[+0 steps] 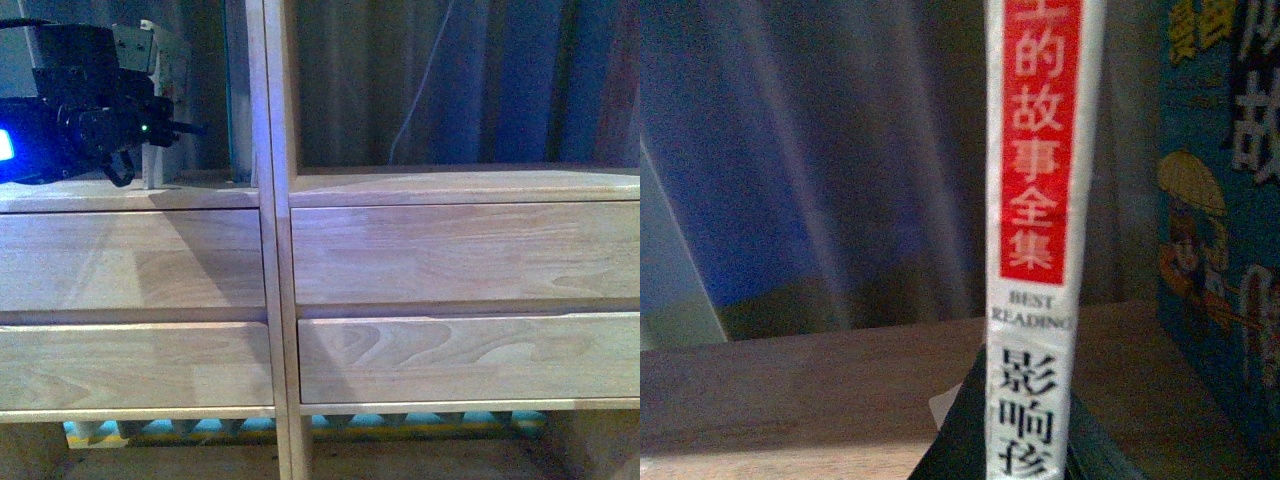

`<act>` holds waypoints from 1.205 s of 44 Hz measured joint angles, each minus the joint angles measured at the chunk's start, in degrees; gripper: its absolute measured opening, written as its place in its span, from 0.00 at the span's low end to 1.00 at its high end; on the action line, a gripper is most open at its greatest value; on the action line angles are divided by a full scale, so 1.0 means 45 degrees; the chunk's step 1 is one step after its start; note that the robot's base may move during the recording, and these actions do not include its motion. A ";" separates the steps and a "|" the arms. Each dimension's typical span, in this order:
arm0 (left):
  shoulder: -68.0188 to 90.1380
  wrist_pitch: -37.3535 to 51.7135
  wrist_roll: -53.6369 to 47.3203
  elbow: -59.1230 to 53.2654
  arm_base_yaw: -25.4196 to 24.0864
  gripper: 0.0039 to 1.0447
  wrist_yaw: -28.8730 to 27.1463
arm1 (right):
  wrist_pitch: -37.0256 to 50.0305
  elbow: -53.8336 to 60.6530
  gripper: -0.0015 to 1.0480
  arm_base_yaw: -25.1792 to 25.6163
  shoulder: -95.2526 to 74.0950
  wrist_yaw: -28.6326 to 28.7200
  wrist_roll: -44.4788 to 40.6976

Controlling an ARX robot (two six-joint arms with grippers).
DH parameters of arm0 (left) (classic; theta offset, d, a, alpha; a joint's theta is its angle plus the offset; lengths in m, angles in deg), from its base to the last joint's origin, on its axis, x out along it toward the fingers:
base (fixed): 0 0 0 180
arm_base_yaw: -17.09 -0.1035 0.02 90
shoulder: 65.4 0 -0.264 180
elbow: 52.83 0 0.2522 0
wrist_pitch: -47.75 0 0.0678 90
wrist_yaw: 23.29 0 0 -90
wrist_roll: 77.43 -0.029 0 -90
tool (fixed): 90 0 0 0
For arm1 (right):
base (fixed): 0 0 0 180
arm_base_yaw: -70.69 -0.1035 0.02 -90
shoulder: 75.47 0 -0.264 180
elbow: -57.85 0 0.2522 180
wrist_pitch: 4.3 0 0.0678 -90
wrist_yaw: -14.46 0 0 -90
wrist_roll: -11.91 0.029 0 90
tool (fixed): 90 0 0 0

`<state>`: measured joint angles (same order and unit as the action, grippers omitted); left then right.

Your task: Organize books on shelf

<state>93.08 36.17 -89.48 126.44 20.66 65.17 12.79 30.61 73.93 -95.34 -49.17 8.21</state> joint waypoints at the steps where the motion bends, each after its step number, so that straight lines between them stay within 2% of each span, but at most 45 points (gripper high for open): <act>1: 0.0029 0.0000 -0.0073 0.0049 0.0049 0.06 0.0049 | 0.0000 0.0000 0.93 0.0000 0.0000 0.0000 0.0000; 17: 0.0146 0.0005 -0.1239 0.0097 0.0452 0.06 0.0160 | 0.0000 0.0000 0.93 0.0000 0.0000 -0.0005 0.0000; 40: 0.0155 -0.0219 -0.1559 0.0121 0.0928 0.06 0.0257 | 0.0000 0.0000 0.93 0.0000 0.0000 0.0000 0.0000; 42: 0.0155 -0.0306 -0.1559 0.0146 0.0962 0.14 0.0291 | 0.0000 0.0000 0.93 0.0000 0.0000 0.0000 -0.0005; 45: 0.0155 -0.0350 -0.1554 0.0141 0.1001 0.19 0.0291 | 0.0000 0.0000 0.93 0.0000 0.0000 0.0000 -0.0005; 46: 0.0155 -0.0389 -0.1554 0.0141 0.1035 0.24 0.0301 | 0.0000 0.0000 0.93 0.0000 0.0000 0.0000 -0.0005; 47: 0.0155 -0.0413 -0.1549 0.0141 0.1088 0.35 0.0277 | 0.0000 0.0000 0.93 0.0000 0.0000 0.0000 -0.0005; 48: 0.0155 -0.0413 -0.1549 0.0141 0.1088 0.35 0.0277 | 0.0000 0.0000 0.93 0.0000 0.0000 0.0000 -0.0005; 51: 0.0155 -0.0427 -0.1506 0.0141 0.1088 0.49 0.0306 | 0.0000 0.0000 0.93 0.0000 0.0000 -0.0005 -0.0005; 53: 0.0155 -0.0427 -0.1501 0.0141 0.1093 0.52 0.0306 | 0.0000 0.0000 0.93 0.0000 0.0000 0.0000 0.0000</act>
<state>93.77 34.24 -96.24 127.07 25.58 66.55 12.79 30.61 73.93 -95.34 -49.17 8.21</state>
